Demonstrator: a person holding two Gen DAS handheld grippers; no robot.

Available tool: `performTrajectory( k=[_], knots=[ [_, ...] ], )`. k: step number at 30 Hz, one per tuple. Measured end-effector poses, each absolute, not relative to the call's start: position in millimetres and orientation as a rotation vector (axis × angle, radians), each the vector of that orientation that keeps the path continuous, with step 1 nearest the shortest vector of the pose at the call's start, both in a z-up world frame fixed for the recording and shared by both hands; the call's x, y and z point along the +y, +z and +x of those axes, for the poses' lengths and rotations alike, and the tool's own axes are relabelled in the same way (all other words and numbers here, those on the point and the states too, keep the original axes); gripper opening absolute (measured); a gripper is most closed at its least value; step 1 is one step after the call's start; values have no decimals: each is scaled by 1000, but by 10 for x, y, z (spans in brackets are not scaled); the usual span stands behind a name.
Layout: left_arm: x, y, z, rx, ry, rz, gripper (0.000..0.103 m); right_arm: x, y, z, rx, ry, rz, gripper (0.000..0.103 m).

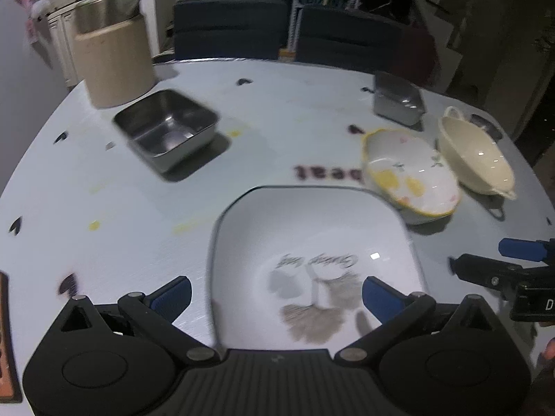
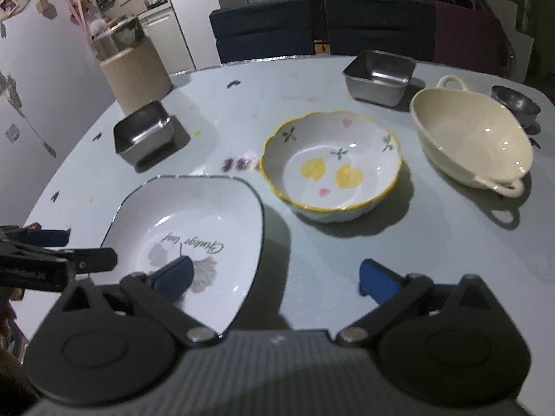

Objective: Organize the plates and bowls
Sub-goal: 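Lower the white plate onto the table and open both grippers, then grasp the cream two-handled bowl rim with the right gripper and lift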

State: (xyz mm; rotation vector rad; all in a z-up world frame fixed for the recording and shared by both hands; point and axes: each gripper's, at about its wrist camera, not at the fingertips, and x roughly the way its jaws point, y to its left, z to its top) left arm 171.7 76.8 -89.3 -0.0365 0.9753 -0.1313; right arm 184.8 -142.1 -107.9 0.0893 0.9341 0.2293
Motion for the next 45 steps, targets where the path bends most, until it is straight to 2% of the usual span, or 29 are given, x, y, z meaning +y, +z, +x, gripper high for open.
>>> performTrajectory(
  k=[16, 27, 29, 30, 32, 34, 36, 40, 42, 45],
  knots=[
    [-325, -676, 2072, 921, -318, -10, 103, -2481, -811, 1947, 848, 38, 203, 103],
    [-790, -559, 2401, 893, -397, -66, 103, -3299, -810, 2178, 841, -194, 331, 103],
    [-834, -568, 2460, 887, -400, -89, 103, -3445, -860, 2250, 843, -226, 417, 98],
    [-857, -578, 2486, 885, -400, -100, 103, -3487, -896, 2290, 851, -233, 463, 92],
    [-897, -597, 2537, 886, -407, -123, 103, -3592, -1011, 2374, 879, -238, 568, 80],
    [-925, -614, 2593, 889, -410, -151, 103, -3648, -1116, 2439, 904, -224, 643, 58],
    [-956, -629, 2647, 892, -413, -176, 103, -3687, -1229, 2486, 929, -226, 734, 47],
    [-991, -663, 2726, 890, -410, -189, 103, -3634, -1386, 2572, 996, -225, 787, 32],
    [-1002, -689, 2768, 895, -403, -194, 103, -3563, -1382, 2618, 993, -208, 736, 32],
    [-1010, -725, 2823, 906, -396, -199, 103, -3462, -1320, 2692, 1004, -202, 584, 25]
  ],
)
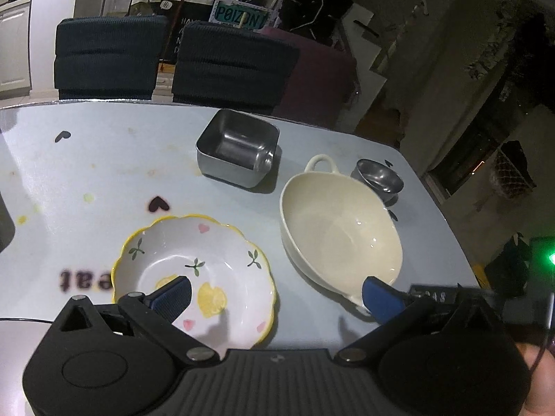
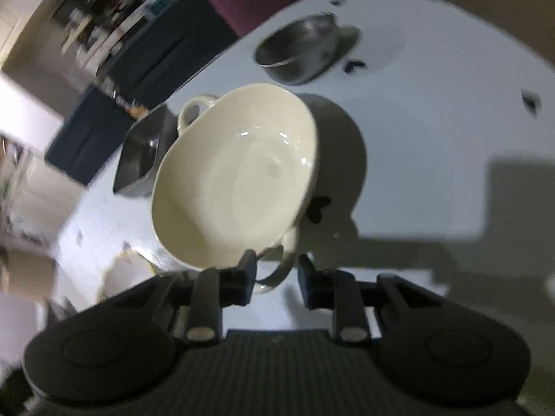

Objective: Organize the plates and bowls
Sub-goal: 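Grasp the cream two-handled bowl rim with the right gripper and lift, then close the left gripper on the cream bowl rim while the right gripper holds it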

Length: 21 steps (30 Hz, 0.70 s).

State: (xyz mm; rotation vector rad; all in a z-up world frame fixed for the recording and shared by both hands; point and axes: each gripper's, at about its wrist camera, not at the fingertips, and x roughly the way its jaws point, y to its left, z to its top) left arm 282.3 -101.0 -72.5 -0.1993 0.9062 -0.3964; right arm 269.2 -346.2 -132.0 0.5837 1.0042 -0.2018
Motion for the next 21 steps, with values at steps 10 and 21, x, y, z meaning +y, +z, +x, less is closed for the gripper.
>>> performTrajectory(
  k=[10, 21],
  knots=[
    [-1083, -731, 2819, 916, -420, -220, 103, -3607, -1237, 2476, 1007, -258, 380, 11],
    [-1198, -740, 2886, 888, -490, -345, 102, -4078, -1003, 2219, 865, -393, 351, 13]
  ],
)
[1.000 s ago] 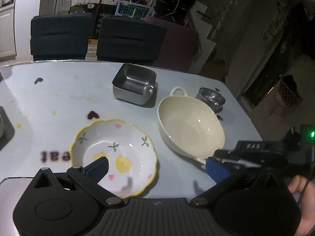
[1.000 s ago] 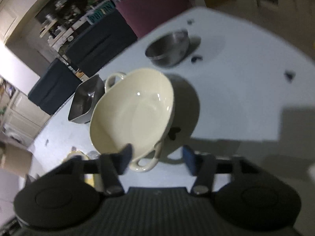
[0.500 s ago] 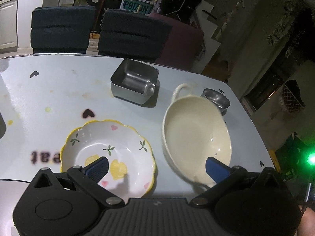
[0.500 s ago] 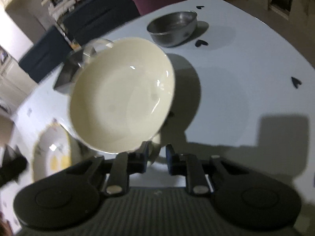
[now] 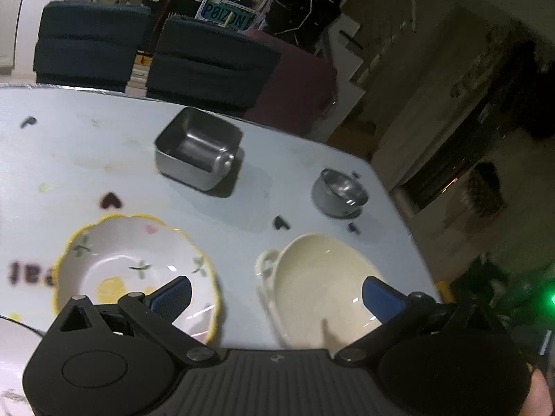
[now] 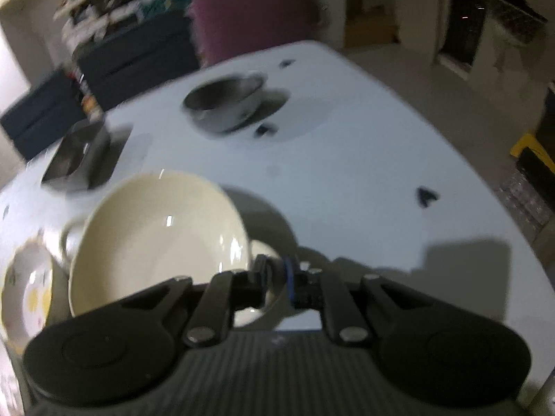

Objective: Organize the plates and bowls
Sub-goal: 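Close the left gripper on the cream bowl rim while the right gripper holds it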

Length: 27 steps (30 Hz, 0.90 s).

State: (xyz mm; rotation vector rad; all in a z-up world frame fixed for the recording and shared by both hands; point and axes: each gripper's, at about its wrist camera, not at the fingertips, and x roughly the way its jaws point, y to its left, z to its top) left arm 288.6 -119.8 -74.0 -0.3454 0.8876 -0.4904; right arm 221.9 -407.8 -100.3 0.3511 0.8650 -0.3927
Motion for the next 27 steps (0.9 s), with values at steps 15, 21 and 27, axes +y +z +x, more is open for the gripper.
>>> performTrajectory(
  k=[15, 21, 27],
  knots=[
    [-1622, -1091, 3226, 969, -476, -252, 84, -4061, -1226, 2109, 1027, -299, 510, 49],
    [-1717, -1141, 3235, 1011, -531, -240, 53, -3848, -1284, 2169, 1072, -226, 338, 49],
    [-1720, -1159, 3216, 1036, -536, -227, 49, -3944, -1264, 2060, 1079, -269, 279, 49]
  ],
)
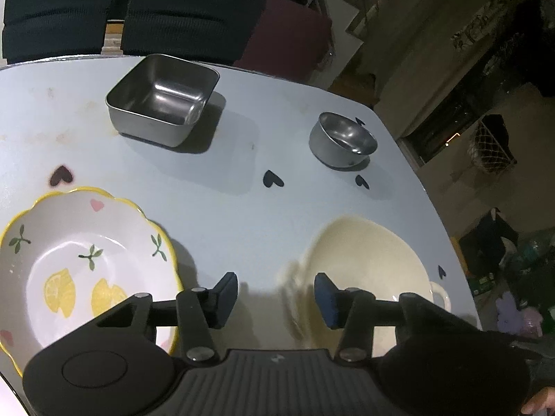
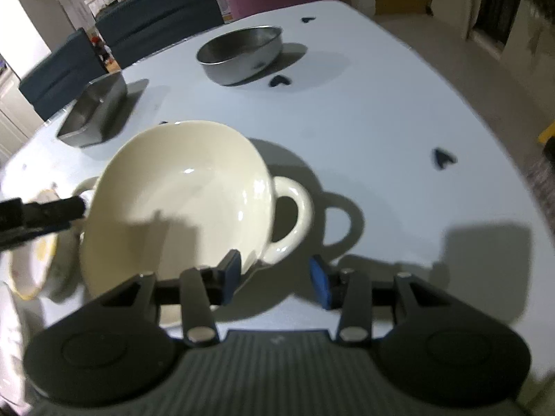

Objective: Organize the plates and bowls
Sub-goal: 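Close the left gripper on the cream bowl rim while the right gripper holds it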

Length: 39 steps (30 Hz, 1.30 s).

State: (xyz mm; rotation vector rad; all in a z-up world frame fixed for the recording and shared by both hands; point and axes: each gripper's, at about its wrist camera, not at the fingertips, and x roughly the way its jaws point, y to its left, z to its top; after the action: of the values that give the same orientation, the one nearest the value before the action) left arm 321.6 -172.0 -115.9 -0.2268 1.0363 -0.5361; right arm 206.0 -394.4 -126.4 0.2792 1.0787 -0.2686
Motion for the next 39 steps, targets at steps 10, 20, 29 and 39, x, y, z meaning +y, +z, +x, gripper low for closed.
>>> performTrajectory(
  k=[10, 20, 29, 39],
  knots=[
    [-1937, -1177, 3144, 1066, -615, -244, 29, -4330, -1132, 1896, 927, -368, 419, 41],
    [-1990, -1222, 3084, 1083, -598, -122, 10, -4264, -1204, 2062, 984, -349, 321, 13],
    [-1839, -1183, 3029, 1109, -607, -127, 11, -4119, -1196, 1888, 1070, -313, 296, 16],
    [-1931, -1228, 3032, 1123, -631, -153, 27, -4209, -1212, 1941, 1019, -310, 349, 54]
  ],
)
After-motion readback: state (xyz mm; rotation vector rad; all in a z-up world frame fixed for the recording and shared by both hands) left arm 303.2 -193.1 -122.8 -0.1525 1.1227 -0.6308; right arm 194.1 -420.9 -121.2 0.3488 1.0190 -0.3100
